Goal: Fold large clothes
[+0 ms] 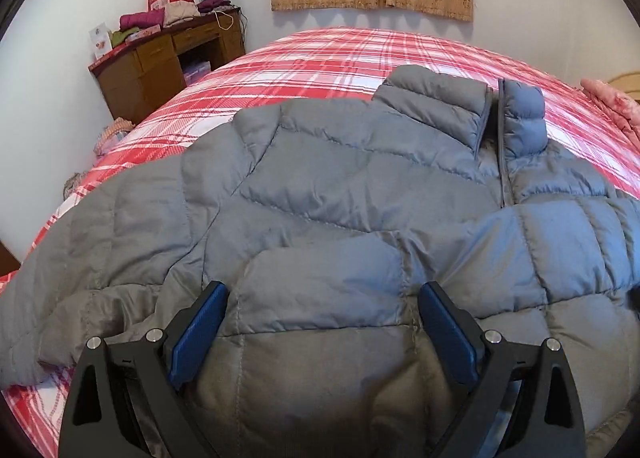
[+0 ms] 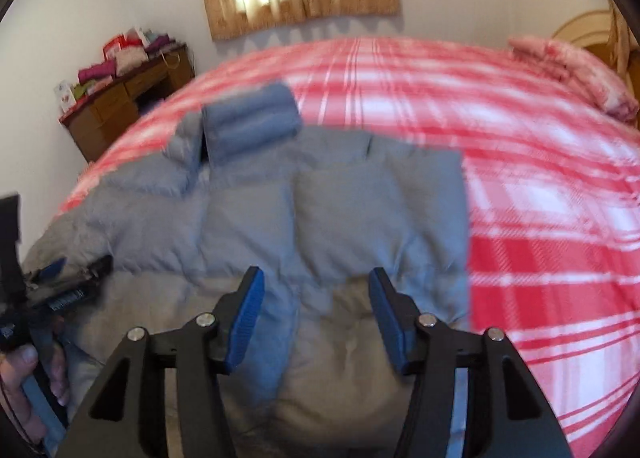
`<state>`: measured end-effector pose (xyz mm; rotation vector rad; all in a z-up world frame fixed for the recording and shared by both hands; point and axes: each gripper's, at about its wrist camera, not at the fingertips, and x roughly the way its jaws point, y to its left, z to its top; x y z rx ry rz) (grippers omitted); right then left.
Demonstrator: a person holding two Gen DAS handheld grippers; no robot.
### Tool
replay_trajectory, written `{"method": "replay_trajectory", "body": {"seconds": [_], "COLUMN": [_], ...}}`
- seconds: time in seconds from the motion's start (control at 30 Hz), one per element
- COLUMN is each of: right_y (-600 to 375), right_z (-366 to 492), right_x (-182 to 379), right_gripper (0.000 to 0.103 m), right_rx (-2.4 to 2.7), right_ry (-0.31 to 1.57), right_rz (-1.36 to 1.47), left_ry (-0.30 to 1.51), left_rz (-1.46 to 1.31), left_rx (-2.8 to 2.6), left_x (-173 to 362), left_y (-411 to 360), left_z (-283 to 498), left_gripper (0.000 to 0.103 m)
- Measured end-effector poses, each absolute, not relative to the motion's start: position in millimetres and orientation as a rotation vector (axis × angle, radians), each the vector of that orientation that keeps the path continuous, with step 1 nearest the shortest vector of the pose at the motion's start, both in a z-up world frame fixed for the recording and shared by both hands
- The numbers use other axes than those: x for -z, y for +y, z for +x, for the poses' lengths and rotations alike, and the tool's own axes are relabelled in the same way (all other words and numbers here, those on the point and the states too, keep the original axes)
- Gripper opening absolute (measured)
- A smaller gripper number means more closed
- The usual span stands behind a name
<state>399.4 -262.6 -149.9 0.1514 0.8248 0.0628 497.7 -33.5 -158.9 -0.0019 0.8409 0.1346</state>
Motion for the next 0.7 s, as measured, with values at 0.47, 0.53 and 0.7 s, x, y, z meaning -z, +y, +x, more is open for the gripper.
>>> {"method": "replay_trajectory", "body": {"seconds": [0.47, 0.53, 0.7], "right_y": [-253.2, -250.9, -250.2], "right_z": [401.8, 402.1, 402.0], "right_x": [155.9, 155.9, 156.3], "right_gripper": [0.058, 0.059, 0.059], "right_rx": [-0.031, -0.021, -0.018], "right_ry": [0.839, 0.839, 0.836], "right_rz": [0.097, 0.079, 0.077], "left_ry": [0.885, 0.886, 0.888], "left_rz": [0.006, 0.01, 0.007], "left_rx": [-0.135, -0.138, -0.136], "left_x": [168.2, 168.4, 169.2], "left_y": [-37.1, -38.1, -36.9], "left_z": [504.9, 505.8, 505.0], "left_gripper": [0.098, 0.099, 0.1]}}
